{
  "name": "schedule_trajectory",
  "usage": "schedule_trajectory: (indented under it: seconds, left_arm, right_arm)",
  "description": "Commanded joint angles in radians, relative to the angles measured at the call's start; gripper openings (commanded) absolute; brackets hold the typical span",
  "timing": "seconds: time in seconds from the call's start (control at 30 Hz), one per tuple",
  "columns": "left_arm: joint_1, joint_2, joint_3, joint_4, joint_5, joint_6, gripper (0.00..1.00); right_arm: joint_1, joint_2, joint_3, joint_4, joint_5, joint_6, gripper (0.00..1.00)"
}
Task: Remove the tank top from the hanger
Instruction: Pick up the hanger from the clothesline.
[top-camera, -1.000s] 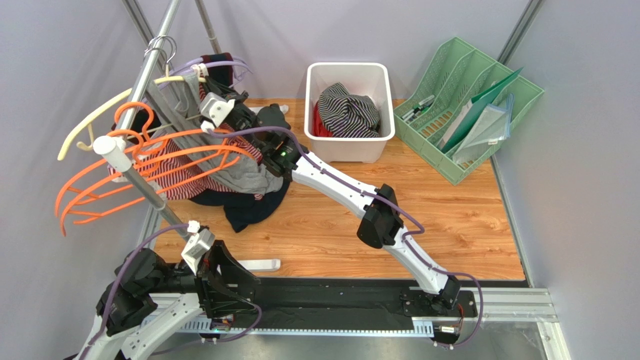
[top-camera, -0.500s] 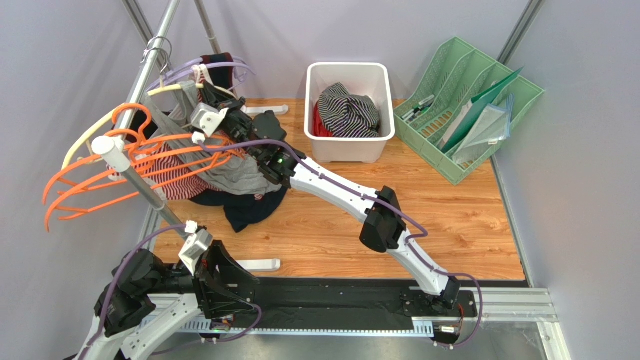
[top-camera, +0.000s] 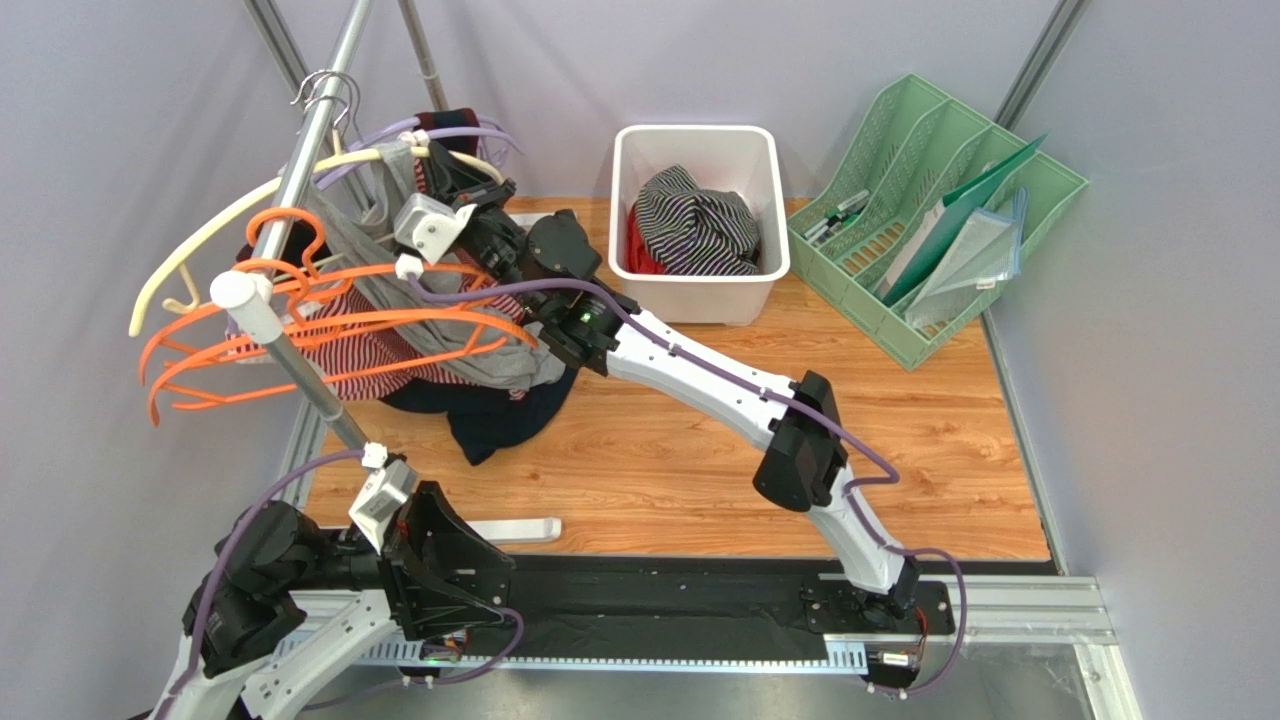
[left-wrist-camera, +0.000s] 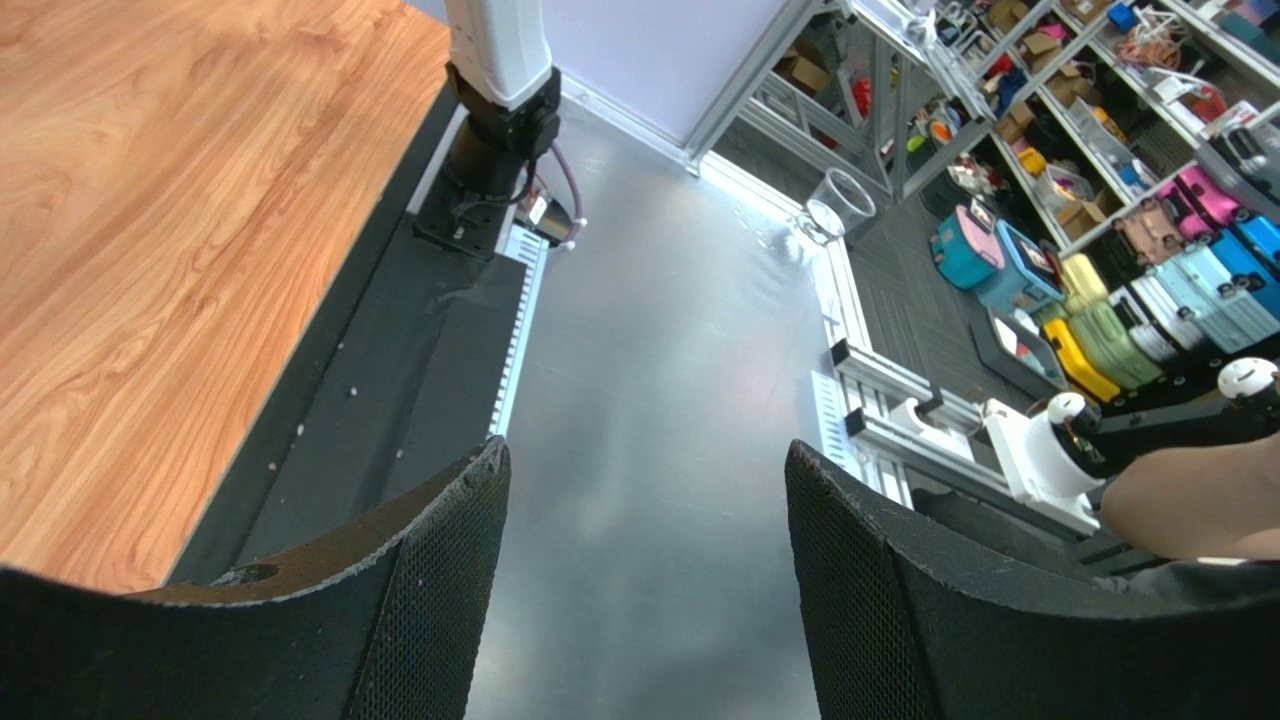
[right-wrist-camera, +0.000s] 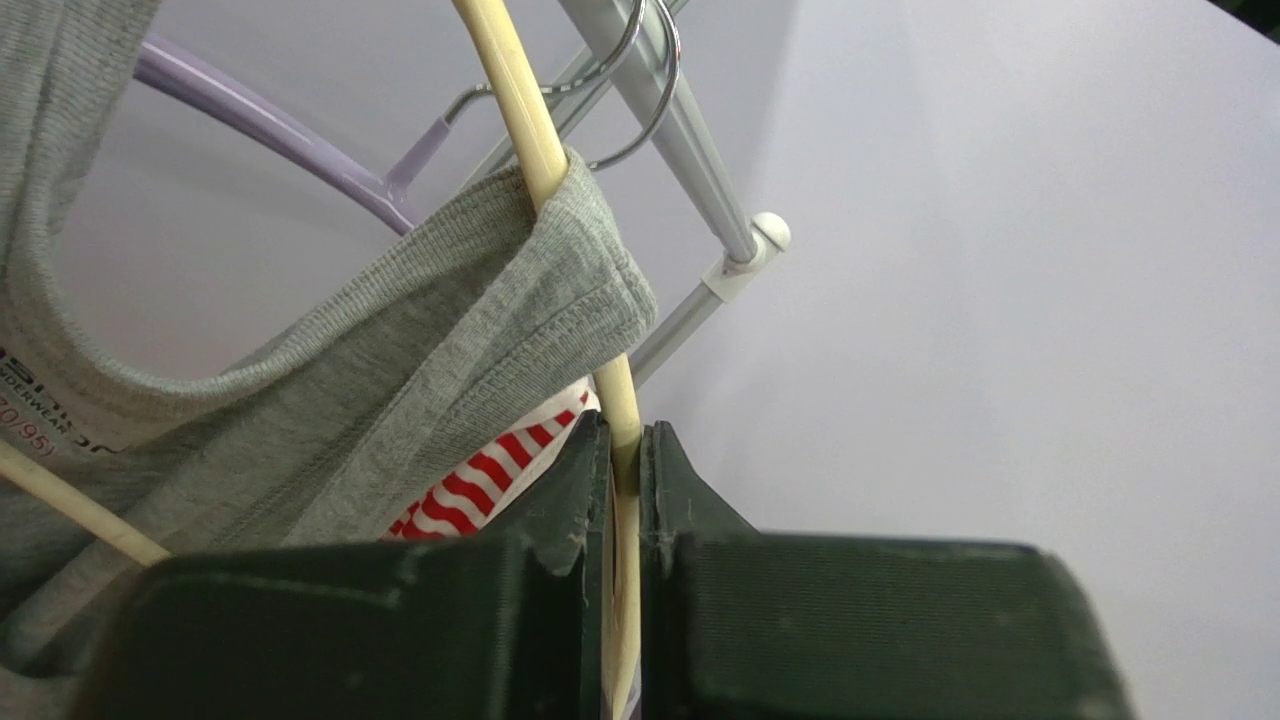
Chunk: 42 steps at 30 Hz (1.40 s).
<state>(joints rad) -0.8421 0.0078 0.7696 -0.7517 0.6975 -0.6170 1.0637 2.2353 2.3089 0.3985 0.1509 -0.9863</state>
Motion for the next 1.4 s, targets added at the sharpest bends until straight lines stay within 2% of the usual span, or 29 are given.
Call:
schedule_trajectory:
  seconds: [0.0,0.37,0.6,0.9,1.1,1.37]
  left_arm:
    - [-0.002,-0.109,0.045,0.009,0.0,-0.009,0.73]
    - [-0.002,-0.052,0.094,0.041,0.028,-0.004,0.73]
    - [0.0,-0.014,0.12,0.173,0.085,-0.041,0.73]
    - [0.0,0.179,0.186,0.31,0.168,-0.04,0.73]
    - [-0.002,0.302,0.209,0.426,0.226,-0.056,0.73]
    - [0.0,0.365,0.223,0.607,0.244,-0.131,0.72]
  right_arm:
    - [0.005,-0.137,-0.089,0.108,0.061,-0.005,0.0]
    - [-0.016,-0.213,-0.206,0.125,0.105,0.031,0.0]
    - [-0.041,-0.315,-0.405,0.2,0.128,0.043,0.0]
    - [-0.091,-0.488,-0.666,0.261,0.148,0.09,0.0]
    - [-0.12,-0.565,-0.77,0.254,0.157,0.118,0.0]
    - [-0.156,-0.64,-0.919,0.27,0.234,0.175,0.0]
